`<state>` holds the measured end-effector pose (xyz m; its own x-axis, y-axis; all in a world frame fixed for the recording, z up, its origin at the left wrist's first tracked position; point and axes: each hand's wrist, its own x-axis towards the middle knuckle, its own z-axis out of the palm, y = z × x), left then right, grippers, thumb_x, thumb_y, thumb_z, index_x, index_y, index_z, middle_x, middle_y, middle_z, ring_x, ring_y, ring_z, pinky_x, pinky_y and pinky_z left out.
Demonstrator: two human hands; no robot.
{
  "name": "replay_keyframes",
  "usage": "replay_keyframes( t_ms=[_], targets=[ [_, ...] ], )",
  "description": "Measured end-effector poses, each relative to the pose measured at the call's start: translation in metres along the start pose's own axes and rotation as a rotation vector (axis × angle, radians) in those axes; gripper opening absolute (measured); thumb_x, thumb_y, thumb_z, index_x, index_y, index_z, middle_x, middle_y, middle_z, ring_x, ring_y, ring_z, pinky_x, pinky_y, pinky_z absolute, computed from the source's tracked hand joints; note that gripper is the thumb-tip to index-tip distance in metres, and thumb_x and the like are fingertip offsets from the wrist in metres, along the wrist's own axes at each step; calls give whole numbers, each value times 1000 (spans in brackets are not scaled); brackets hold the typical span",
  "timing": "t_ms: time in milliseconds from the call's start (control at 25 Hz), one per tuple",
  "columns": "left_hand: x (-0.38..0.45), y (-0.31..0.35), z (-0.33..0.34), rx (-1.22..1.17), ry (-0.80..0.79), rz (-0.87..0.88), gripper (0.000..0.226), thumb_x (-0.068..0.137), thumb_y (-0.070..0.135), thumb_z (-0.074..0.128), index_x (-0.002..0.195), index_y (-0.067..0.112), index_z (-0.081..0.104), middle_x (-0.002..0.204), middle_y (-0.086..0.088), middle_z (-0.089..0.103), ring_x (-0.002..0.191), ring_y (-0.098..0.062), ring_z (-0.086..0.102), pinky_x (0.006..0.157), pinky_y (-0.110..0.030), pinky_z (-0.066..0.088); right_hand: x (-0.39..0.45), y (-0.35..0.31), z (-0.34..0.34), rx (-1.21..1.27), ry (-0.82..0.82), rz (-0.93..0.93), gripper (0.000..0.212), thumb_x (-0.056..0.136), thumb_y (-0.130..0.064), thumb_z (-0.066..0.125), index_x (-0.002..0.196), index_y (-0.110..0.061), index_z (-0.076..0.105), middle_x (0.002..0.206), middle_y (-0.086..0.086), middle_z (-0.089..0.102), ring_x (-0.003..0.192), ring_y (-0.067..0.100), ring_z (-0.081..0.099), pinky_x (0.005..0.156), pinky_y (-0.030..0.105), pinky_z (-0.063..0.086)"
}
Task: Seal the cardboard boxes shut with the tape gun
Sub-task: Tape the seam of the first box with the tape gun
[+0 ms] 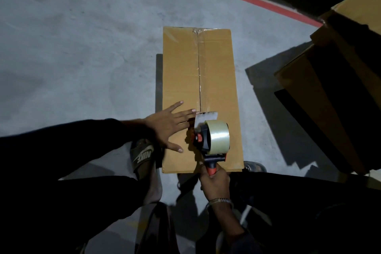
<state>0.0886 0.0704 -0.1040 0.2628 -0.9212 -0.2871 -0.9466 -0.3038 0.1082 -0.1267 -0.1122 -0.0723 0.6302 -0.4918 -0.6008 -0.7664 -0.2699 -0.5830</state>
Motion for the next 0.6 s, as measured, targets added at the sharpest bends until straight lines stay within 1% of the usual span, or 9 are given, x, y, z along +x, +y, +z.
replay_keyframes(
  t_ms=[80,120,160,240,320,400,520,600],
  targets=[
    [-2,12,5,-21,103,-76,105,90,89,27,166,17,20,172,-10,4,162,-24,-2,125,-64,2,2,6,4,-22,12,-10,37,72,-63,63,75,-26,63,61,0,65,64,26,69,66,48,61],
    [-2,14,8,-40,149,-96,99,91,84,33,164,17,29,171,-10,8,162,-24,3,125,-63,5,3,7,6,-38,16,-18,36,74,-62,65,78,-27,64,63,0,66,65,27,69,66,48,61],
    [-2,13,9,-54,173,-107,94,91,79,37,162,18,34,171,-9,11,161,-24,6,126,-62,7,4,8,7,-61,21,-30,34,77,-59,68,80,-25,64,64,0,66,67,27,69,68,46,61],
    [0,10,13,-52,164,-116,91,91,75,40,162,20,34,172,-8,15,161,-24,6,127,-60,6,5,8,7,-127,65,-69,30,82,-49,72,85,-20,66,70,2,68,71,29,69,69,42,60],
    [4,9,17,-43,156,-121,89,90,74,40,161,20,35,171,-9,19,161,-24,6,127,-60,5,8,4,7,-181,122,-105,28,83,-46,73,87,-18,67,73,6,69,73,33,69,65,36,55],
    [11,1,16,-66,190,-135,89,90,72,42,162,20,34,172,-10,14,162,-25,5,127,-59,7,16,-6,5,-187,150,-115,26,85,-44,74,85,-19,66,71,6,68,73,34,68,64,30,48],
    [33,-28,8,-51,256,-172,91,92,70,43,165,18,27,174,-10,10,161,-25,7,127,-58,8,45,-29,-5,-147,152,-147,26,87,-44,72,83,-19,64,72,7,68,74,34,66,64,30,44],
    [54,-56,-1,-29,265,-210,90,95,70,40,165,17,23,174,-11,10,161,-26,9,127,-57,9,77,-48,-13,-100,149,-188,31,86,-46,71,78,-17,62,67,6,67,71,33,66,63,34,50]
  ],
)
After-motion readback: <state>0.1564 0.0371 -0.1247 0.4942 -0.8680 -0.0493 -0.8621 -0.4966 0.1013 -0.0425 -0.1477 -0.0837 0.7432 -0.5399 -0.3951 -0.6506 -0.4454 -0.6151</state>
